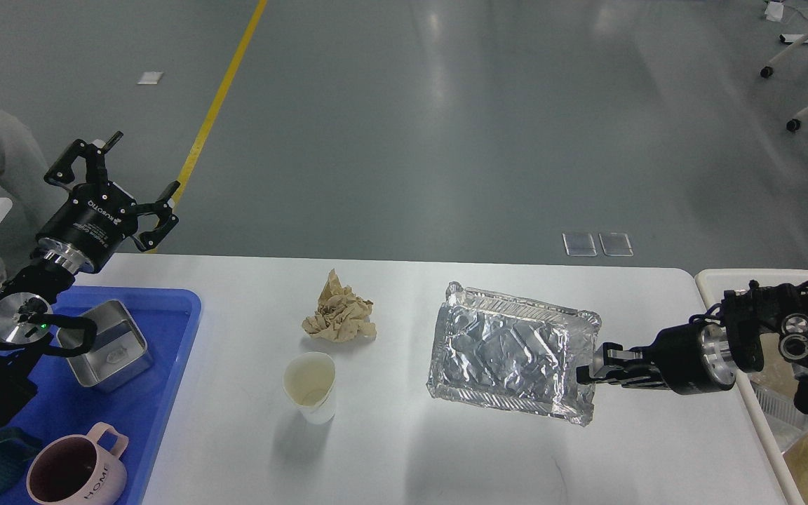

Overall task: Tidy desktop
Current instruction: 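Lower the foil tray back onto the table with the right gripper, then swing the left arm outward and lower it toward the white paper cup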

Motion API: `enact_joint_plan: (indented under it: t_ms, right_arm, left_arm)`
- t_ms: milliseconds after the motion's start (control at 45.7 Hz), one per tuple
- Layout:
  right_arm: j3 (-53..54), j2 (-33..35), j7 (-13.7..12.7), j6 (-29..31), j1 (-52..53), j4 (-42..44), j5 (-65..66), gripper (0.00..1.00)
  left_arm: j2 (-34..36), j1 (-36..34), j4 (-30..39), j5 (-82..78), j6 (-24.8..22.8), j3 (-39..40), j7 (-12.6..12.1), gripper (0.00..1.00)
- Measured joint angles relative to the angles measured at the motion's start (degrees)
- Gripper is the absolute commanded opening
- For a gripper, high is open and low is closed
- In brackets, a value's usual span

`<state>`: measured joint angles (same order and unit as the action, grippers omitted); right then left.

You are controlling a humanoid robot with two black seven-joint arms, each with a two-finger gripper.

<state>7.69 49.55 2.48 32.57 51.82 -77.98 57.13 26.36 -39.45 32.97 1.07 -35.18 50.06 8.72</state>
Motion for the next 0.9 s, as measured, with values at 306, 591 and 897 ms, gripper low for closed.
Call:
enact_joint_plan:
  t_ms: [306, 591, 897]
  right_arm:
    - [-6.99, -6.06, -0.19, 2.21, 8.22, 4.72, -0.04, 0.00]
    - [-7.23, -7.72, -0.19, 3.11, 10.10, 6.63, -0.57, 0.00]
    - [-7.19, -7.44, -0.19, 3.01, 10.09, 7.11, -0.77, 0.00]
  left_arm:
    - [0.96, 0.61, 0.00, -3.75, -0.97, -0.18, 0.63, 0.97]
    - [3.23, 1.48, -0.02, -11.86, 1.81, -0.24, 20.11, 0.97]
    - [1.80, 0.97, 1.02, -12.98, 7.64, -0.36, 24.99, 0.97]
